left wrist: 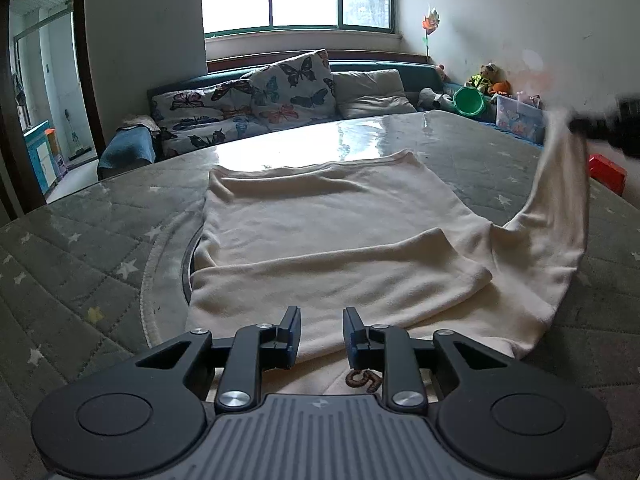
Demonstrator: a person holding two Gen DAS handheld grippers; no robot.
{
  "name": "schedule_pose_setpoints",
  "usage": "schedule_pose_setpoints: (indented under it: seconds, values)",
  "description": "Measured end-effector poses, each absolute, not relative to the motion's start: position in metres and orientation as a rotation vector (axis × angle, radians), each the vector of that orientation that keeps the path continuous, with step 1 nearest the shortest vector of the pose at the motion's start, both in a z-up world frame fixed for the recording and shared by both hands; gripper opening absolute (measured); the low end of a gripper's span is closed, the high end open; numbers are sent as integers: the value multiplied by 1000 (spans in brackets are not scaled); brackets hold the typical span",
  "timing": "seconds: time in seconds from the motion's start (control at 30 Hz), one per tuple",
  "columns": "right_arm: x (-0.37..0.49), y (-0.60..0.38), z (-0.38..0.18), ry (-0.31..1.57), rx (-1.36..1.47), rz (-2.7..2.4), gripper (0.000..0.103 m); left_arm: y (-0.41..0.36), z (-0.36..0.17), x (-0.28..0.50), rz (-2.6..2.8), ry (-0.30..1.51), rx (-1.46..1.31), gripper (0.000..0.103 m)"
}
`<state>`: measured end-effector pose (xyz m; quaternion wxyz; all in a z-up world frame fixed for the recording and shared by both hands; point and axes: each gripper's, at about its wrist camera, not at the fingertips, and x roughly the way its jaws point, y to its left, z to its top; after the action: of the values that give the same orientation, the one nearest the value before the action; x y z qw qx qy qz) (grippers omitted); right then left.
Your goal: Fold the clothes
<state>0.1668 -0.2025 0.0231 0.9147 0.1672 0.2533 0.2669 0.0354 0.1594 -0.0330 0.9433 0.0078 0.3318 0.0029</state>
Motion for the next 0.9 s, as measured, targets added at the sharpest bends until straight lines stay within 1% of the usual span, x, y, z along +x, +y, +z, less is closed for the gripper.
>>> schedule_pose_setpoints:
  seconds: [0.13, 0.33, 0.4, 0.43, 0.6, 0.77, 0.83, 0.87, 0.9]
  values:
    - [163, -142, 38, 508, 323, 725, 8, 163, -35, 31, 12, 675, 2, 26]
    - [154, -63, 40, 530, 277, 905, 8, 177, -35, 22, 44, 673, -27, 27]
    - [151, -44, 36, 552, 256, 957, 15, 182, -36, 20, 55, 675, -33, 27]
    - [148, -38, 36, 560, 242, 972, 16, 183, -36, 19, 59, 675, -34, 27]
    - [139, -64, 35, 541, 178, 933, 18, 193, -33, 12, 75, 659, -45, 27]
    - [131, -110, 8, 633, 10, 779, 20, 199, -27, 13, 77, 637, -58, 27]
    - [118, -124, -6, 685, -36, 741, 28, 197, -24, 14, 74, 628, -55, 27]
    - [112, -130, -11, 697, -54, 727, 36, 196, -23, 15, 73, 624, -52, 27]
    - [106, -135, -15, 705, -71, 716, 38, 196, -21, 16, 75, 618, -50, 27]
